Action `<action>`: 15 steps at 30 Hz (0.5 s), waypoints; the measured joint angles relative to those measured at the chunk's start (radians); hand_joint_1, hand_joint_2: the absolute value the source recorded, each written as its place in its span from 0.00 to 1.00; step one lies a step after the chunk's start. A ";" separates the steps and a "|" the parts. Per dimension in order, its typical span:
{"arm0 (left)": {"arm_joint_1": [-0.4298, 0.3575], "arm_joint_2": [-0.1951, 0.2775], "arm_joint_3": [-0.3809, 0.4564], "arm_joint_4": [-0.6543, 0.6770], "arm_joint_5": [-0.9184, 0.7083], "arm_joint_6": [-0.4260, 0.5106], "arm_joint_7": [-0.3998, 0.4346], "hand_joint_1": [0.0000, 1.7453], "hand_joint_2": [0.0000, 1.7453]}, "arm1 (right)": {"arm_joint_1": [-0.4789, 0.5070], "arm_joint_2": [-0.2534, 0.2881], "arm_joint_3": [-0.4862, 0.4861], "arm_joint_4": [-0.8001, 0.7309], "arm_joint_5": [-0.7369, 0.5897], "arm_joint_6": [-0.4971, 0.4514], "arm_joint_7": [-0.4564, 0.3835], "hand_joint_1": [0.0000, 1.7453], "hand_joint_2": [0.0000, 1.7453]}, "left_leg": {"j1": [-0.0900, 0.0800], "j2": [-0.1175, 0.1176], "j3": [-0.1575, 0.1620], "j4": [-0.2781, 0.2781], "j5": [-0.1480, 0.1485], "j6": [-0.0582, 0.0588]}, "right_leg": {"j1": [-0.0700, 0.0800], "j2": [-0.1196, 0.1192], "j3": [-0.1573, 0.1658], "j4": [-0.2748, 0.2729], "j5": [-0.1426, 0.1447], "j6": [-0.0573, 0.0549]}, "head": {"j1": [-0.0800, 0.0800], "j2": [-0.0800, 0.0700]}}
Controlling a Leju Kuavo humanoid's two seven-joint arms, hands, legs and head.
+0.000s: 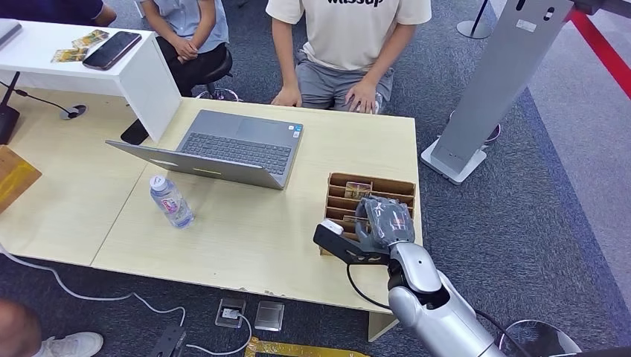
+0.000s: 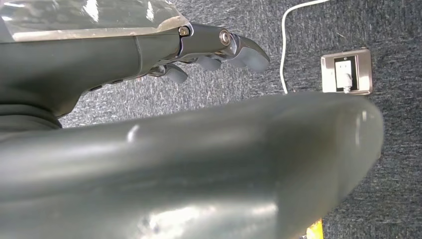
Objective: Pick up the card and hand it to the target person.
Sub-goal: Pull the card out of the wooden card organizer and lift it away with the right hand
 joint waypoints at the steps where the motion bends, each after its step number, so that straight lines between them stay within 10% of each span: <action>1: 0.000 0.000 0.000 0.000 0.000 0.000 0.000 0.00 0.00 | 0.000 0.000 0.000 0.002 0.000 0.000 0.000 0.56 1.00 | 0.000 0.000 0.000 0.000 0.000 0.000 | 0.000 0.000 0.000 0.000 0.000 0.000 | 0.000 0.000; 9: -0.001 0.005 -0.004 0.000 0.000 0.000 0.000 0.00 0.00 | 0.001 0.000 0.000 0.015 -0.004 -0.001 -0.007 0.49 1.00 | 0.000 0.000 0.000 0.000 0.000 0.000 | 0.000 0.000 0.000 0.000 0.000 0.000 | 0.000 0.000; 15: -0.001 0.005 -0.005 0.000 0.000 0.000 0.000 0.00 0.00 | 0.000 0.002 0.001 0.023 -0.010 -0.001 -0.013 0.74 1.00 | 0.000 0.000 0.000 0.000 0.000 0.000 | 0.000 0.000 0.000 0.000 0.000 0.000 | 0.000 0.000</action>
